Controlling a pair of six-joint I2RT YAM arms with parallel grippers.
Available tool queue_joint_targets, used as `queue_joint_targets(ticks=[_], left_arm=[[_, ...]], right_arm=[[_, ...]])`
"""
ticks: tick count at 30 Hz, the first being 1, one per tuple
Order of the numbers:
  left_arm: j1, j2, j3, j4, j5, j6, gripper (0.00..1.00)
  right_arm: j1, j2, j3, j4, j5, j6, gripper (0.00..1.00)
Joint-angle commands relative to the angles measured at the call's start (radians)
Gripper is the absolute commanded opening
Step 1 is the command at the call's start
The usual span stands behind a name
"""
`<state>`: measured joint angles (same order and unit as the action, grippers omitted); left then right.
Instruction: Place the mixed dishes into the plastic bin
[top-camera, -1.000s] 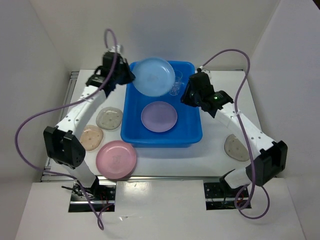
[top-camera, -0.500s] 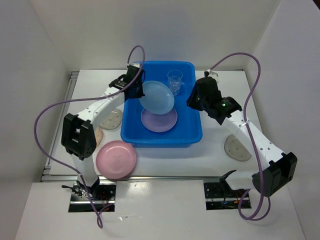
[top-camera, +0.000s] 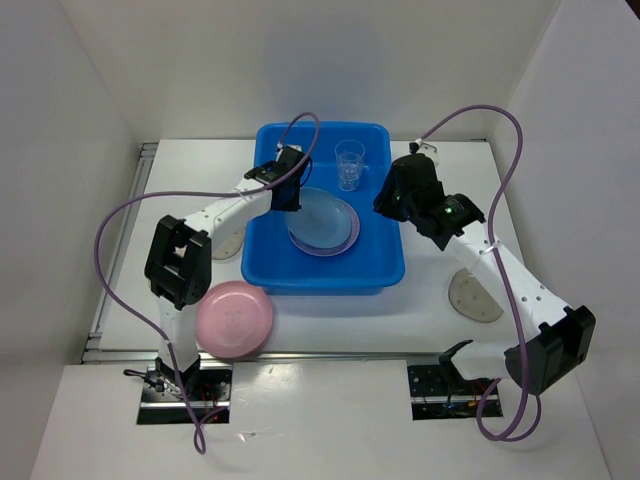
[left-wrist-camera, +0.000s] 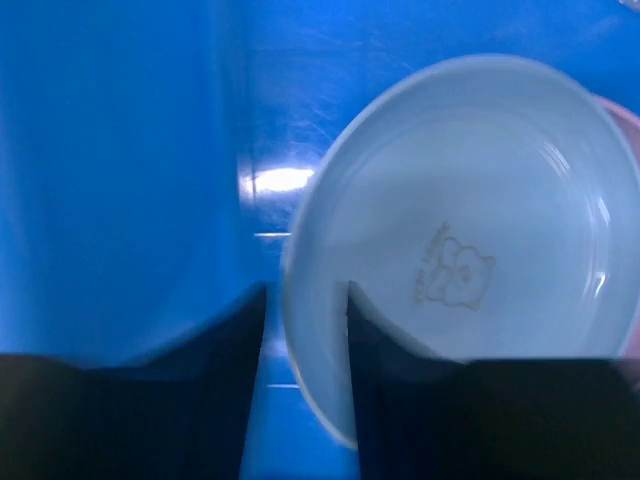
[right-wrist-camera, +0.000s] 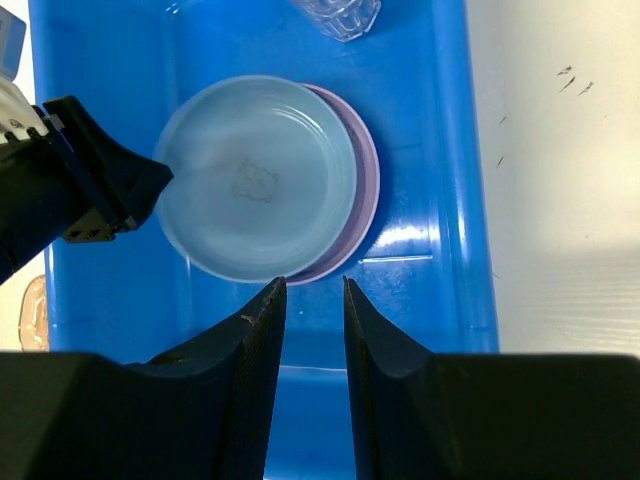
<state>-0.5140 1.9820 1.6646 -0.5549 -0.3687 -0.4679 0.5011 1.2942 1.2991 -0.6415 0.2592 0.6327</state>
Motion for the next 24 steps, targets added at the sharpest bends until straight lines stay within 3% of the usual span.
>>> queue_joint_targets(ticks=[1, 2, 6, 11, 16, 24], left_arm=[[-0.001, 0.006, 0.003, -0.011, -0.056, 0.026, 0.50], [-0.001, -0.006, 0.003, -0.011, -0.071, 0.026, 0.60], [-0.001, -0.055, 0.007, -0.002, -0.096, 0.037, 0.73], [-0.001, -0.135, 0.128, -0.002, -0.105, 0.069, 0.78], [0.017, -0.210, 0.202, -0.025, -0.116, 0.078, 0.80], [0.138, -0.425, 0.032, -0.027, -0.095, 0.034, 0.82]], right_arm=[[-0.006, -0.015, -0.003, 0.000, 0.029, -0.014, 0.35], [-0.006, -0.006, -0.003, 0.000, 0.029, -0.014, 0.35], [-0.006, 0.005, 0.008, 0.000, -0.041, -0.027, 0.35], [0.062, 0.027, 0.008, 0.089, -0.265, -0.119, 0.35], [0.336, 0.097, 0.031, 0.065, -0.261, -0.177, 0.35], [0.641, 0.134, -0.061, 0.065, -0.222, -0.048, 0.36]])
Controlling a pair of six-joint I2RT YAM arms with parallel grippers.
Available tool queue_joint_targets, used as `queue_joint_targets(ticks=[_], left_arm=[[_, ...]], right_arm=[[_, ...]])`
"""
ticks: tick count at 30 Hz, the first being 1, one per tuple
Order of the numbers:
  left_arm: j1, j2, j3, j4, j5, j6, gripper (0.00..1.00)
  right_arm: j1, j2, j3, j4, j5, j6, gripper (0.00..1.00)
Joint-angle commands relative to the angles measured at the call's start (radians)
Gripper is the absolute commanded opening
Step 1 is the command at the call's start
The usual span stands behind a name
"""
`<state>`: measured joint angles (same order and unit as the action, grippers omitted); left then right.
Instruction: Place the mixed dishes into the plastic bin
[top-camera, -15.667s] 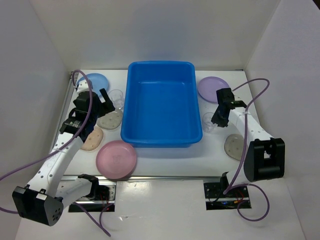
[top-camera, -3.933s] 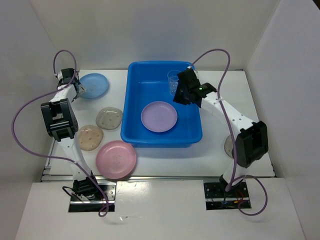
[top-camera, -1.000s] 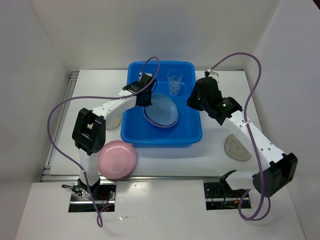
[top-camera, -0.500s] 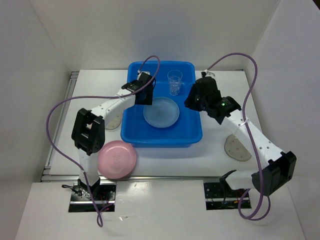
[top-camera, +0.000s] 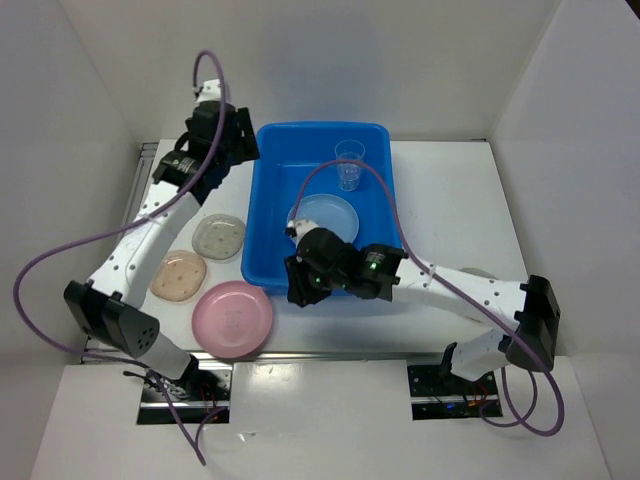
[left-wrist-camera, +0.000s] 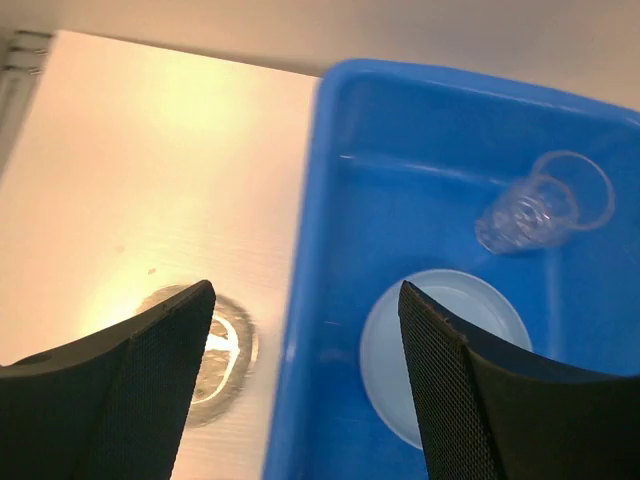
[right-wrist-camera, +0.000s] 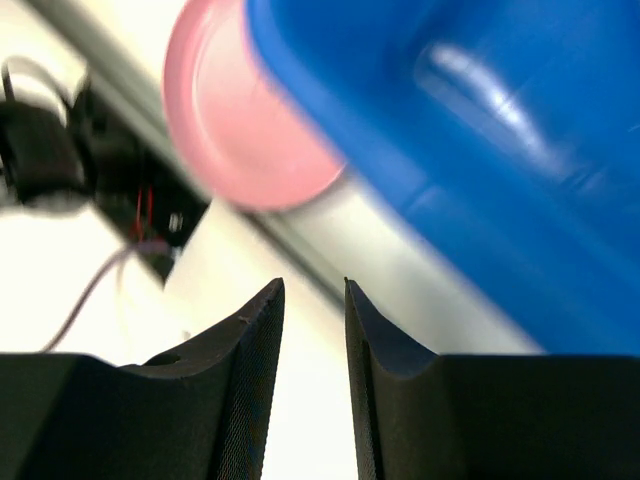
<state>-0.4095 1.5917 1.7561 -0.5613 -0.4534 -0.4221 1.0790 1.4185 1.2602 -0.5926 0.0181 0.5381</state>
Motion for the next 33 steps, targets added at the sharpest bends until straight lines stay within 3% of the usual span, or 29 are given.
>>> queue_joint_targets(ticks=[1, 8, 14, 20, 26, 30, 33], left_arm=[[0.043, -0.051, -0.081, -0.034, -0.010, -0.021, 0.82], [0.135, -0.209, -0.368, -0.181, -0.099, -0.070, 0.82], [0.186, -0.375, -0.547, -0.308, -0.099, -0.069, 0.72], [0.204, -0.443, -0.598, -0.400, -0.029, -0.119, 0.71], [0.213, -0.334, -0.580, -0.437, -0.025, -0.150, 0.69], [0.213, -0.349, -0.569, -0.441, 0.114, -0.229, 0.73], [0.213, -0.412, -0.673, -0.394, 0.255, -0.331, 0.69]], right_arm=[[0.084, 0.019, -0.031, 0.016, 0.019, 0.046, 0.36], [0.096, -0.016, -0.084, -0.002, 0.019, 0.089, 0.36], [0.116, -0.114, -0.147, -0.064, 0.130, 0.123, 0.36], [0.116, -0.225, -0.108, -0.142, 0.239, 0.154, 0.39], [0.116, -0.312, -0.108, -0.185, 0.263, 0.201, 0.39], [0.116, -0.365, -0.108, -0.227, 0.301, 0.223, 0.40], [0.116, -0.397, -0.108, -0.254, 0.322, 0.244, 0.40]])
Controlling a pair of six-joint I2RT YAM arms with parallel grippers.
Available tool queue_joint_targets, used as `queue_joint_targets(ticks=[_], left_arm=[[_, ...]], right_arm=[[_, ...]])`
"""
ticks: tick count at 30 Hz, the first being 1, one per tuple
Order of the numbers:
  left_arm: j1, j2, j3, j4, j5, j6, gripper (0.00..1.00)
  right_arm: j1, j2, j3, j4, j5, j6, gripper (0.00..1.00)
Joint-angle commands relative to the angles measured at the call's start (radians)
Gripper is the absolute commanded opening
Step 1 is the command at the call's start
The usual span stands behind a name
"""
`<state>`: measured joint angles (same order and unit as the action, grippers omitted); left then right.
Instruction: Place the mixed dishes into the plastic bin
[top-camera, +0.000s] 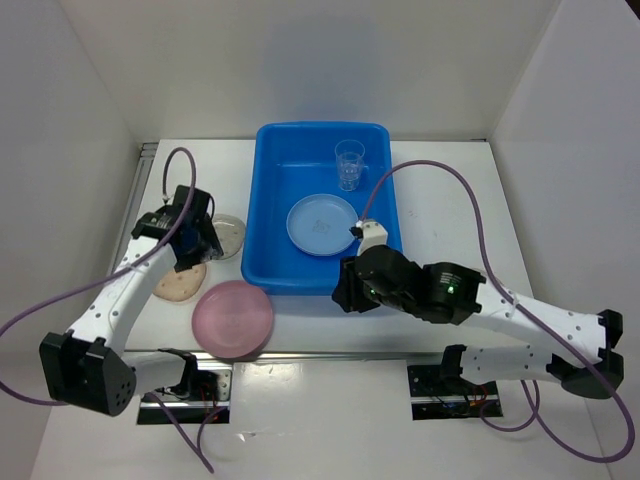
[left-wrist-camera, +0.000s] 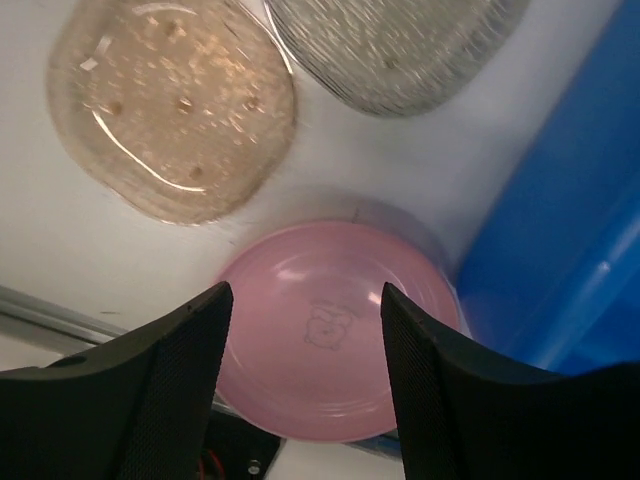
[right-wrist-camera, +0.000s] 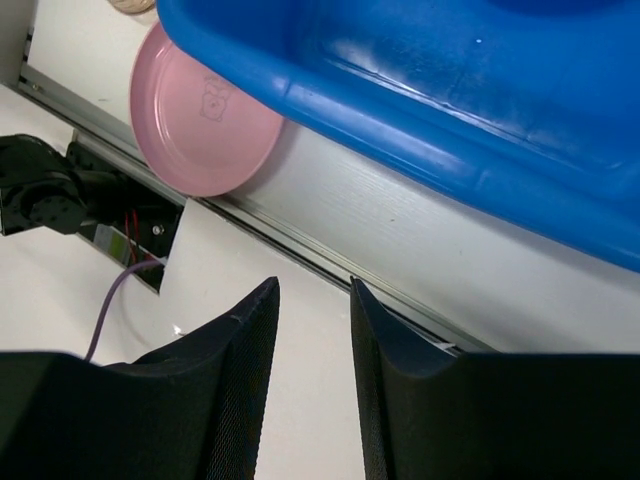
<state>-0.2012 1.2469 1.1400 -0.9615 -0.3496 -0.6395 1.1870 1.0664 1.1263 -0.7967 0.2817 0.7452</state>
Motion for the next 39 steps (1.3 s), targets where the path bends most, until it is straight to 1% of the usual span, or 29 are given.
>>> queue_joint_targets(ticks=[1, 3, 6, 8, 13, 15, 18, 21, 24, 26, 27, 28, 32, 39], left_arm=[[0.005, -0.105, -0.090, 0.018, 0.167, -0.173, 0.69], [0.005, -0.132, -0.156, 0.018, 0.150, -0.210, 0.69], [0.005, -0.144, -0.140, -0.009, 0.114, -0.265, 0.69], [0.005, -0.153, -0.131, -0.022, 0.113, -0.311, 0.69], [0.005, -0.236, -0.210, -0.069, 0.175, -0.405, 0.64], [0.005, -0.262, -0.249, -0.079, 0.185, -0.426, 0.63], [-0.016, -0.276, -0.258, -0.103, 0.172, -0.462, 0.63], [-0.026, -0.230, -0.258, -0.112, 0.144, -0.471, 0.63], [-0.026, -0.166, -0.258, -0.083, 0.135, -0.471, 0.63], [-0.026, -0.109, -0.258, -0.034, 0.135, -0.460, 0.63], [-0.026, -0.086, -0.258, -0.034, 0.135, -0.450, 0.63], [-0.026, -0.037, -0.258, -0.017, 0.126, -0.450, 0.63], [-0.035, 0.049, -0.249, 0.029, 0.117, -0.413, 0.63], [-0.035, 0.163, -0.249, 0.113, 0.075, -0.384, 0.63]], right_arm=[[0.008, -0.045, 0.017, -0.062, 0.059, 0.037, 0.40], [0.008, -0.066, 0.017, -0.073, 0.059, 0.037, 0.40], [-0.001, -0.075, 0.017, -0.094, 0.068, 0.037, 0.40], [-0.001, -0.075, 0.017, -0.104, 0.068, 0.037, 0.40], [-0.001, -0.085, 0.017, -0.136, 0.077, 0.037, 0.42], [-0.001, -0.094, 0.017, -0.147, 0.077, 0.037, 0.42], [-0.001, -0.114, 0.017, -0.156, 0.077, 0.037, 0.42], [-0.001, -0.114, 0.017, -0.156, 0.077, 0.028, 0.42], [-0.001, -0.114, 0.017, -0.145, 0.068, 0.017, 0.42], [-0.001, -0.102, 0.017, -0.116, 0.016, -0.007, 0.37], [-0.001, -0.091, 0.001, -0.086, -0.011, -0.007, 0.31], [-0.001, -0.068, -0.014, -0.072, -0.068, -0.016, 0.31], [-0.001, -0.059, -0.106, 0.004, -0.147, -0.003, 0.31], [-0.010, -0.124, -0.129, 0.004, -0.122, 0.049, 0.31]])
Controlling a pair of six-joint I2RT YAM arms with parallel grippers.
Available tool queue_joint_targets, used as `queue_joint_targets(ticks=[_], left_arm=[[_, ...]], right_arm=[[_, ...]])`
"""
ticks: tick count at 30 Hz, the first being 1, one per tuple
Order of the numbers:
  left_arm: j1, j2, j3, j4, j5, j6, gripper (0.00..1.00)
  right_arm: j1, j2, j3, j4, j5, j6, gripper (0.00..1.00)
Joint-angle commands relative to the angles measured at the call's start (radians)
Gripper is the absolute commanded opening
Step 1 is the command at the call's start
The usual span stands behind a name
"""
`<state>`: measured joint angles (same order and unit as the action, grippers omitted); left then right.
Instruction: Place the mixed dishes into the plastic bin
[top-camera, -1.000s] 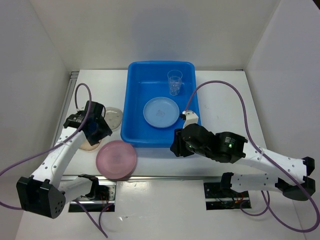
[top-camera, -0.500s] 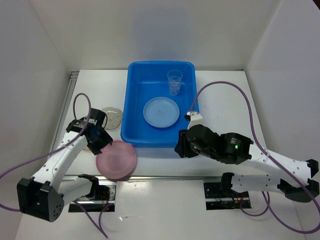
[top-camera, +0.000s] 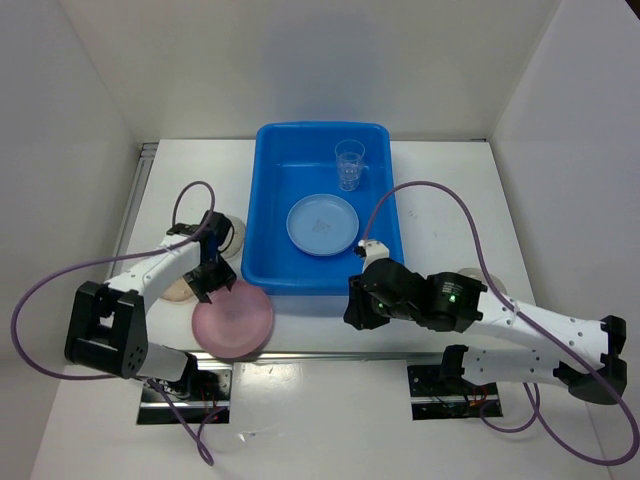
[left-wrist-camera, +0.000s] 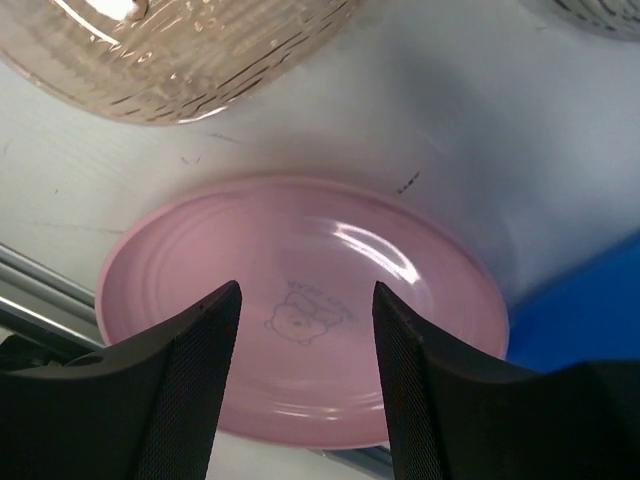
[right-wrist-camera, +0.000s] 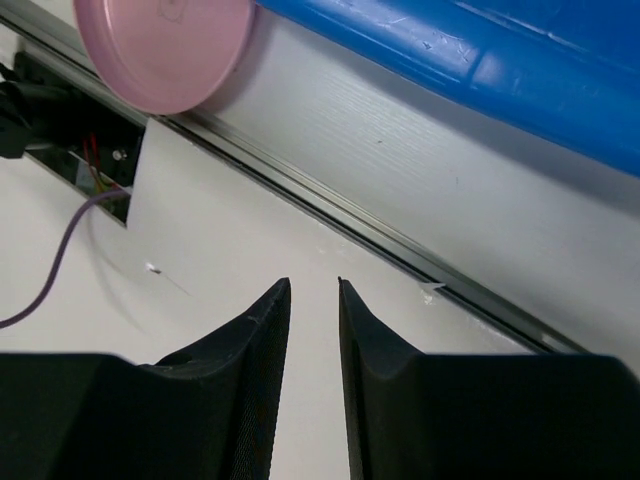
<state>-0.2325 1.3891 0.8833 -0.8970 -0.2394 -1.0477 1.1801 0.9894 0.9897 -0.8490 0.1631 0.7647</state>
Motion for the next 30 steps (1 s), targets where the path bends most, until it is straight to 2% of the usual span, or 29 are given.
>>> queue_joint_targets(ticks=[1, 12, 21, 30], left_arm=[[-0.004, 0.030, 0.008, 0.067, -0.035, 0.025, 0.63], [-0.004, 0.165, 0.008, 0.182, -0.063, 0.043, 0.64], [-0.004, 0.301, 0.144, 0.221, -0.127, 0.095, 0.67], [0.031, 0.332, 0.215, 0.253, -0.190, 0.159, 0.68]], right_arm=[[-0.004, -0.047, 0.007, 0.056, -0.004, 0.030, 0.31], [-0.004, -0.038, 0.007, 0.038, 0.015, 0.068, 0.31], [-0.004, -0.029, -0.003, 0.057, 0.001, 0.096, 0.32], [-0.004, -0.008, -0.025, 0.090, -0.034, 0.096, 0.34]])
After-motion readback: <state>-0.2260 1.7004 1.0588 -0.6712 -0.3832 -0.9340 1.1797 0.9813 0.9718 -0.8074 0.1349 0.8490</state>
